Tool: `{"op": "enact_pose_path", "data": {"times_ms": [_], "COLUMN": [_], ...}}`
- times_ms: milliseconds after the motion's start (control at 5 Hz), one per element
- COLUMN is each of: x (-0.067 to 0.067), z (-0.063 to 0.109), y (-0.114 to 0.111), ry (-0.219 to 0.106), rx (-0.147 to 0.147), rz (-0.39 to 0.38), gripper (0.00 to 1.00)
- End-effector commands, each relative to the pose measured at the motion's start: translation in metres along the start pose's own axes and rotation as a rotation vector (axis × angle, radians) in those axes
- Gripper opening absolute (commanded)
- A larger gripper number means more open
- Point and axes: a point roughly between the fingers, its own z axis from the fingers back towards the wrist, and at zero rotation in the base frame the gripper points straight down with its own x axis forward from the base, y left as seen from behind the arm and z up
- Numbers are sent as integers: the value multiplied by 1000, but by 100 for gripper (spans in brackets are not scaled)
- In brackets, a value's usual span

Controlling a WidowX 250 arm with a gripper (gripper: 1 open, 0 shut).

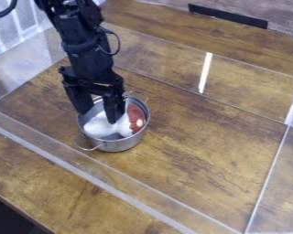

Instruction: Put the mushroom in the silver pot

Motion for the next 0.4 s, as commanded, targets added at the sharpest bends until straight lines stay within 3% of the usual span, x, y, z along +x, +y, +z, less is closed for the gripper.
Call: {"op": "enact_pose_path", "data": {"times_ms": [0, 200], "x": [10, 15], "z": [22, 33], "y": [5, 12], "ry": [-53, -67], "rx": [0, -9], "rz": [-63, -113], "gripper": [100, 100]}}
